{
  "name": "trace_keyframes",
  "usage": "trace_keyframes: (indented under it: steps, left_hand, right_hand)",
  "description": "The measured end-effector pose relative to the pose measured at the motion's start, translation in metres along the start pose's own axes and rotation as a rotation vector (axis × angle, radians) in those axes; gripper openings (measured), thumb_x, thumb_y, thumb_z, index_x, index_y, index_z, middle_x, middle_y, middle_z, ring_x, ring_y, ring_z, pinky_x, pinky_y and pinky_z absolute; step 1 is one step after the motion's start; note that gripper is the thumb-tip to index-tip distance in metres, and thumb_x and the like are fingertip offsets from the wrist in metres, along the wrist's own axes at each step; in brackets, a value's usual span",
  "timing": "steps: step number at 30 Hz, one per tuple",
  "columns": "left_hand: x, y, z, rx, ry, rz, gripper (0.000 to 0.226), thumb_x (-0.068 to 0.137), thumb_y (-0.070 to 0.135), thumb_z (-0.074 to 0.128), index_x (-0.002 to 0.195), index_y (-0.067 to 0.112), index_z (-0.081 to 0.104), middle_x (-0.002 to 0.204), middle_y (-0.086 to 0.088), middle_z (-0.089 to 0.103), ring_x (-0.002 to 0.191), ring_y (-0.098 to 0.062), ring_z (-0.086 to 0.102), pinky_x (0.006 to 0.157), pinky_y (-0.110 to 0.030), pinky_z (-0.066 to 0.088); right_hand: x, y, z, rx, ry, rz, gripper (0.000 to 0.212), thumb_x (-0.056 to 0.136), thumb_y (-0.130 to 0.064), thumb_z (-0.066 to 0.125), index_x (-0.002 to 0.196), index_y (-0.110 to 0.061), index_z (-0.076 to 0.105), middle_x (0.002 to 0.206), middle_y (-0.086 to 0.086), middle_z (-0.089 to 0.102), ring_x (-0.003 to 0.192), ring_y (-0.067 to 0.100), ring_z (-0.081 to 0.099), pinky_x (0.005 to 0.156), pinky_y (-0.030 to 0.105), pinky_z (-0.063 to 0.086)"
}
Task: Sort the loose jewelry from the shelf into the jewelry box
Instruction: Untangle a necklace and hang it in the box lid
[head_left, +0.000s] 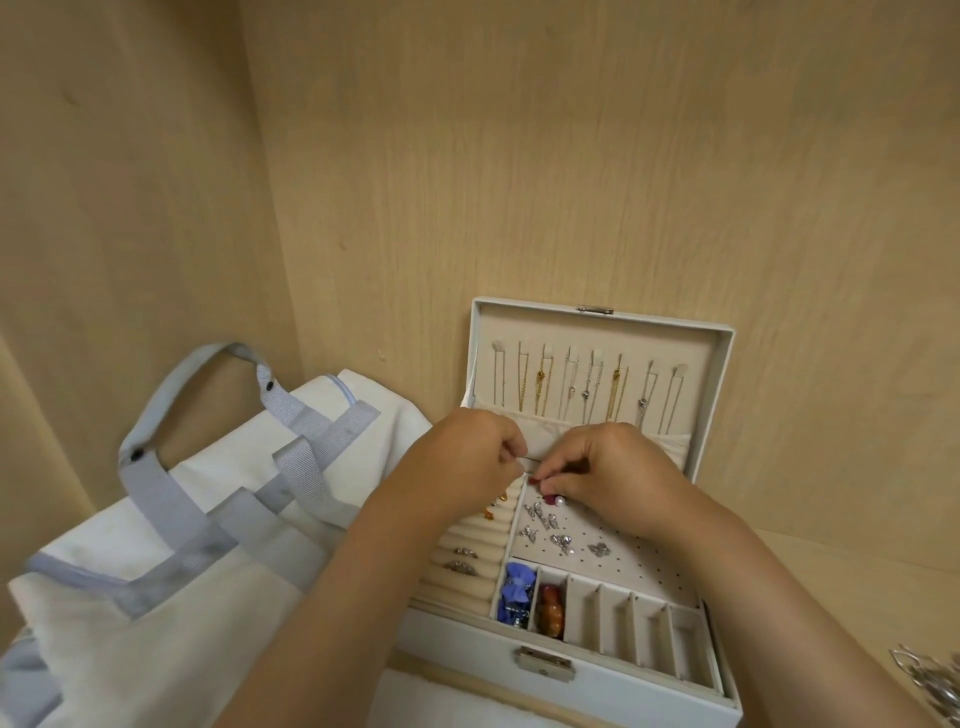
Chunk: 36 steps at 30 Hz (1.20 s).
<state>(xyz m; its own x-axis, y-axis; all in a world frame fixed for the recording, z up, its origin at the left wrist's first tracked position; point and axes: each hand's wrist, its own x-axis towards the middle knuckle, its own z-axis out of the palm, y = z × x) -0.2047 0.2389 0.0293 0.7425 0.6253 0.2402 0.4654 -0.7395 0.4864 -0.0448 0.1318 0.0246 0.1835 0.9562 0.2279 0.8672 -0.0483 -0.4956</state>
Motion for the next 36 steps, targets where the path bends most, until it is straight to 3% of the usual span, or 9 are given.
trace_keyframes:
  steps: [3,10,17,21,25,30,36]
  left_hand:
    - [0.000,0.002,0.001,0.026,-0.041,0.025,0.019,0.089,0.020,0.068,0.107,0.024,0.073,0.097,0.010,0.072,0.086,-0.004,0.065,0.082,-0.023,0.055]
    - [-0.001,0.005,0.003,0.054,-0.038,0.065,0.017,0.089,0.028,0.067,0.104,0.030,0.074,0.087,0.017,0.060,0.086,-0.003,0.059,0.076,-0.022,0.049]
    - [-0.002,0.003,0.011,0.025,-0.049,0.088,0.018,0.088,0.034,0.069,0.105,0.036,0.073,0.083,0.024,0.059,0.081,0.002,0.054,0.080,-0.028,0.052]
    - [0.000,0.002,0.014,0.078,-0.055,0.111,0.014,0.087,0.038,0.068,0.100,0.038,0.074,0.096,0.020,0.063,0.086,-0.003,0.054,0.082,-0.033,0.053]
    - [-0.001,0.005,0.014,0.114,-0.042,0.124,0.016,0.089,0.037,0.065,0.102,0.036,0.073,0.094,0.020,0.063,0.085,-0.002,0.053,0.077,-0.028,0.050]
    - [-0.004,0.021,0.007,0.103,0.030,0.165,0.015,0.092,0.033,0.064,0.105,0.033,0.071,0.094,0.020,0.060,0.089,0.002,0.052,0.081,-0.023,0.048]
    - [-0.013,0.067,0.028,0.018,-0.004,0.198,0.017,0.094,0.034,0.062,0.109,0.034,0.069,0.103,0.021,0.062,0.096,0.003,0.053,0.090,-0.027,0.048]
  right_hand:
    - [0.002,0.002,0.001,-0.059,-0.042,-0.024,0.007,0.085,-0.034,0.076,0.090,-0.039,0.078,0.088,-0.024,0.070,0.087,-0.005,0.064,0.085,0.033,0.055]
    - [0.002,0.002,-0.001,-0.020,-0.070,0.003,0.013,0.093,-0.028,0.065,0.099,-0.034,0.075,0.095,-0.018,0.072,0.090,0.000,0.065,0.089,0.036,0.055]
    - [-0.004,0.004,-0.019,0.033,-0.165,0.090,0.010,0.079,-0.026,0.080,0.086,-0.033,0.078,0.085,-0.015,0.074,0.082,0.001,0.068,0.088,0.031,0.057]
    - [-0.003,0.003,-0.015,0.007,-0.157,0.103,0.009,0.078,-0.030,0.082,0.085,-0.034,0.078,0.082,-0.017,0.073,0.080,0.000,0.067,0.085,0.030,0.057]
    - [-0.006,0.003,-0.016,0.033,-0.163,0.105,0.010,0.078,-0.031,0.083,0.086,-0.032,0.077,0.081,-0.013,0.072,0.079,0.002,0.066,0.083,0.030,0.057]
    - [-0.021,0.006,-0.037,0.165,-0.091,0.087,0.006,0.082,-0.028,0.080,0.087,-0.031,0.077,0.083,-0.013,0.073,0.078,-0.002,0.066,0.078,0.019,0.054]
    - [-0.076,0.036,-0.072,0.101,-0.037,0.134,0.006,0.088,-0.025,0.071,0.090,-0.028,0.076,0.084,-0.013,0.070,0.067,-0.009,0.058,0.065,0.008,0.041]
